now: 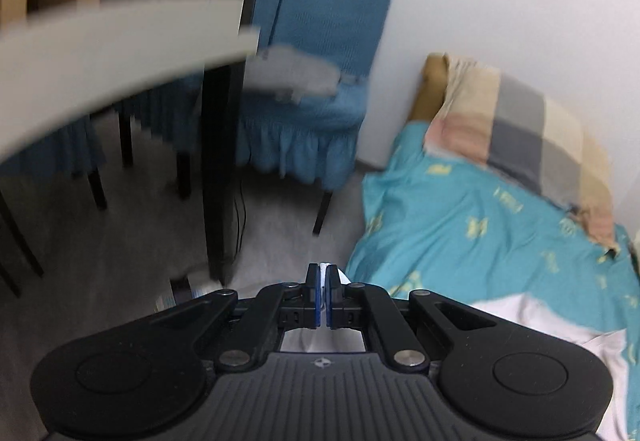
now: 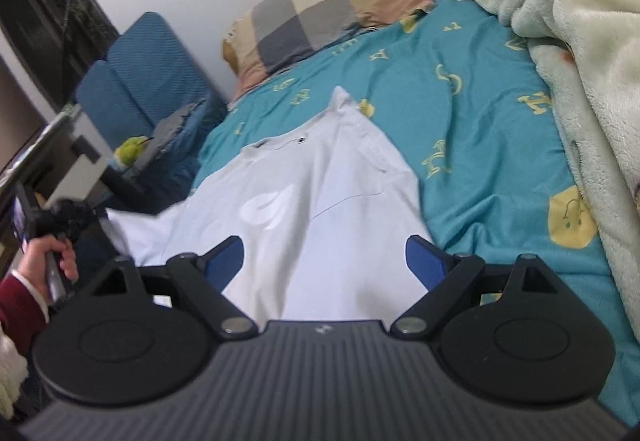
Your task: Fold clothes
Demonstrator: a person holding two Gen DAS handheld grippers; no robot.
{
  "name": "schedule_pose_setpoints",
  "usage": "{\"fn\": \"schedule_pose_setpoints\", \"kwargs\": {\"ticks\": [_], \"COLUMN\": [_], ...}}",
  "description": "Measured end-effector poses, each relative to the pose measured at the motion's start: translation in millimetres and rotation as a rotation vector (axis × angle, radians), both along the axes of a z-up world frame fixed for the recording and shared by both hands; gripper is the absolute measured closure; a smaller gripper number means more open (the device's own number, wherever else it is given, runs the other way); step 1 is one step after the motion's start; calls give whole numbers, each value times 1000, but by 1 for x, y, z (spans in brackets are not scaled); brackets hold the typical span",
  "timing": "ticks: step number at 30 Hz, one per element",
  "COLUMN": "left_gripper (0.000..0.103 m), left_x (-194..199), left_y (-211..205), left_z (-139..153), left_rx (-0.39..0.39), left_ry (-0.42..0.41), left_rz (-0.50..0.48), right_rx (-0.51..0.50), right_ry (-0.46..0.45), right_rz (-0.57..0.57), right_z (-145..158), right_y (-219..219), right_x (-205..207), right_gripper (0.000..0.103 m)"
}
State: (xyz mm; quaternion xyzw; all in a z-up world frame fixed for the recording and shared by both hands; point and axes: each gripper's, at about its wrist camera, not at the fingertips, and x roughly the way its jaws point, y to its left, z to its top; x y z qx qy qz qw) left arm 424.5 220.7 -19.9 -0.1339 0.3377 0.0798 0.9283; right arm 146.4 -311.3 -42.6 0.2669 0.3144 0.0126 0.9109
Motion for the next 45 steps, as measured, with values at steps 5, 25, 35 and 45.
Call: {"fn": "schedule_pose_setpoints", "kwargs": {"ticks": [5, 25, 35, 45], "left_gripper": [84, 50, 48, 47], "left_x": [6, -221, -328, -340], "left_y": [3, -127, -171, -161], "left_z": [-45, 42, 46, 1], "left_rx": [-22, 99, 96, 89], "left_ry": [56, -87, -137, -82], "left_rz": [-48, -387, -401, -400], "right_rx": [0, -13, -73, -78], "right_ry": [35, -47, -88, -142], "right_rz": [-26, 89, 92, 77], "right_z": [-16, 6, 24, 27], "right_y": [-12, 2, 9, 8], "right_x": [16, -21, -63, -64], "right_gripper": [17, 21, 21, 21]}}
